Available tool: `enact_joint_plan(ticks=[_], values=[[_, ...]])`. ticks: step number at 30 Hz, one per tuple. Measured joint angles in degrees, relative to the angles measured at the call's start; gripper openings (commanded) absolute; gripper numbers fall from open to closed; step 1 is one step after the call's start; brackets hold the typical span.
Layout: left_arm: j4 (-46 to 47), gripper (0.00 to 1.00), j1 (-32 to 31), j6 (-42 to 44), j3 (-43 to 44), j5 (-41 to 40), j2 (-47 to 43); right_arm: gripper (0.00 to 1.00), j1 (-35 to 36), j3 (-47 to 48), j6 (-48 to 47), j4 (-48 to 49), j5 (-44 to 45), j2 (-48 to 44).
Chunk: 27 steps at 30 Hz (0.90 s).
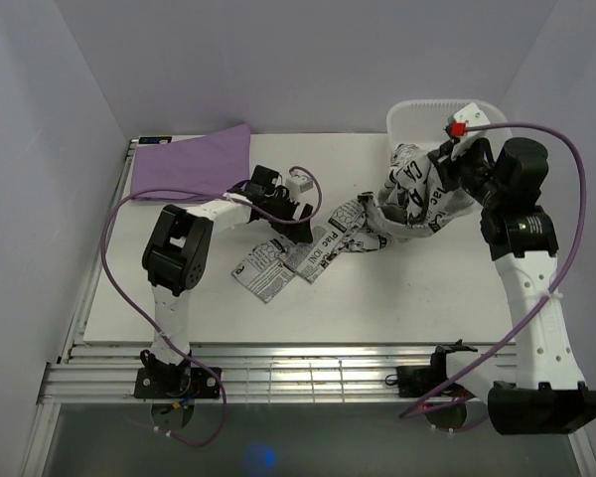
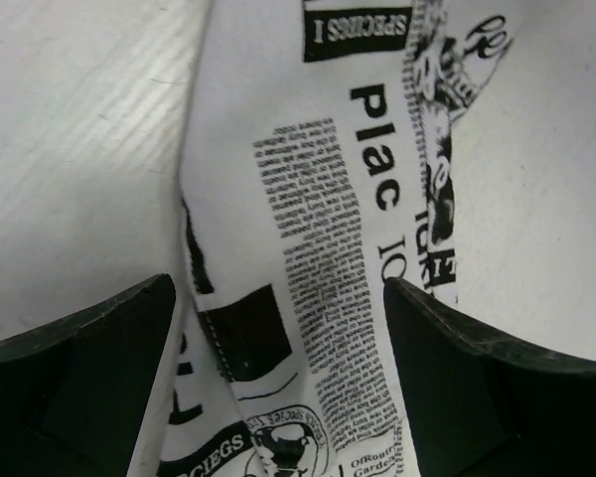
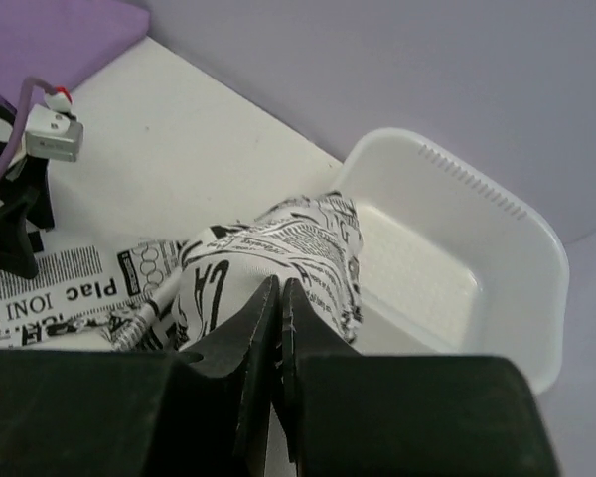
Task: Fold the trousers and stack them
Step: Move the trousers to the center of the board
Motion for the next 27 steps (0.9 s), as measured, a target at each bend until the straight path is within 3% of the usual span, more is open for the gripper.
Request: enact_joint_plan(ticks=[3,8,9,13,16,21,23,24,25,27], values=[[-0.68,0.95,-1.2,2.97,-1.38,0.22,-0.92,0.08,0.83,-6.08,-2.32,-3.48,5.03,-8.15],[-3.02,0.34,-3.74,8.07,-1.68,-6.1,-1.31,0.08,0.85,-12.59,-7.04,-5.51,9.09,-15.37],[-3.54,0.0,-4.0,8.76,-1.66,-7.93,-1.31,0.08,0.85,-14.78,-8.28,-5.64,9.27,-16.5],[-7.02,0.0,-4.52,12.02,-1.95,-12.61,-2.62,0.08,0.85,-22.58,-12.52,-7.63,9.38,-18.73],[-10.91,0.0,-2.08,15.89,-7.39,-15.02,-8.04,0.08,0.85,-28.09,-15.23,-8.96,9.73,-18.58],[-21.79,0.0,11.89,26.34,-14.67,-19.23,-18.53,0.08,0.85,-32.79,-17.42,-11.13,7.45,-18.45],[-24.3,0.0,18.53,31.61,-15.78,-21.11,-21.84,0.2,1.16,-33.44,-17.75,-11.43,5.22,-18.21],[-25.05,0.0,20.59,33.99,-16.46,-22.14,-23.28,0.33,1.36,-33.53,-17.9,-11.69,4.22,-17.81],[-25.59,0.0,22.16,36.68,-17.68,-23.43,-25.11,0.55,1.55,-33.53,-17.99,-11.82,3.41,-17.35],[-26.99,0.0,22.84,41.07,-20.33,-25.16,-27.78,0.72,1.75,-33.16,-18.43,-12.41,1.77,-14.49]])
